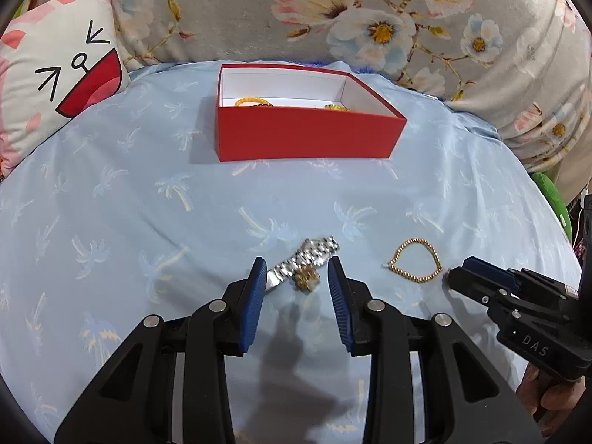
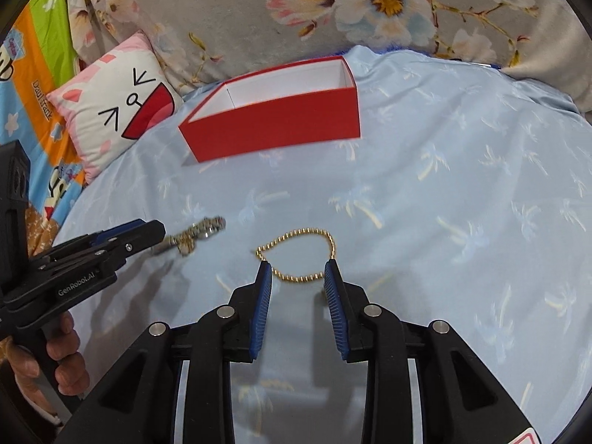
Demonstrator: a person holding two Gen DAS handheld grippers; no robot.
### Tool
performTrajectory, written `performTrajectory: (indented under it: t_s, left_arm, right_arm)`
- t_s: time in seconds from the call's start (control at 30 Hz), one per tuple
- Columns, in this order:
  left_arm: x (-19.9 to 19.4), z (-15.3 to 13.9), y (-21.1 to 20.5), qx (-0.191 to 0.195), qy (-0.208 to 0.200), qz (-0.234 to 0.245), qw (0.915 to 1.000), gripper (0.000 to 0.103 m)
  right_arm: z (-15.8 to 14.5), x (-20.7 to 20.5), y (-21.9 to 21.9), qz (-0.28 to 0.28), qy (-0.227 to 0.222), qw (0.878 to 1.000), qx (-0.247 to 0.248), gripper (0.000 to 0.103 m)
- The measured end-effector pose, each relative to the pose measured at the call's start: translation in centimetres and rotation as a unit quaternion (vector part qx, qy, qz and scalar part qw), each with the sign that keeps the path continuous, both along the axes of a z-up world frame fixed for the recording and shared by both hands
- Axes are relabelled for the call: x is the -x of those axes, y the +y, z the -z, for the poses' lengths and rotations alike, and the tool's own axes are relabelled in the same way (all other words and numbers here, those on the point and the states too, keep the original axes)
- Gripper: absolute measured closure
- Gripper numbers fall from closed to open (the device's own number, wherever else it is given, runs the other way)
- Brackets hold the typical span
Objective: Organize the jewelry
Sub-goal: 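Close the right tool on the gold chain bracelet while the left tool grasps the silver watch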
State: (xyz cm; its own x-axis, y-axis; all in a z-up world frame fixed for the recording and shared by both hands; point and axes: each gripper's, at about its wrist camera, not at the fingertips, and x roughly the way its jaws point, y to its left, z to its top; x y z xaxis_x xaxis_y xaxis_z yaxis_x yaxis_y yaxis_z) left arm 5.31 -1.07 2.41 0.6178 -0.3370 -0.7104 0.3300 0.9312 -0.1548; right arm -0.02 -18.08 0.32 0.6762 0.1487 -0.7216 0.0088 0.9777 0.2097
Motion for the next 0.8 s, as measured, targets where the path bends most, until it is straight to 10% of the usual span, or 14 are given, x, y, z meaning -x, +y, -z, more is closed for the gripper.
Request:
performTrajectory:
  t_s: [0.8]
  left_arm:
    - [-1.5,2.6,1.4,-0.030,0.013,0.009,0.9994,0.068]
  right_arm:
    - [0.9,-1.5,-0.3,0.012,0.003,1.000,-0.005,0.073]
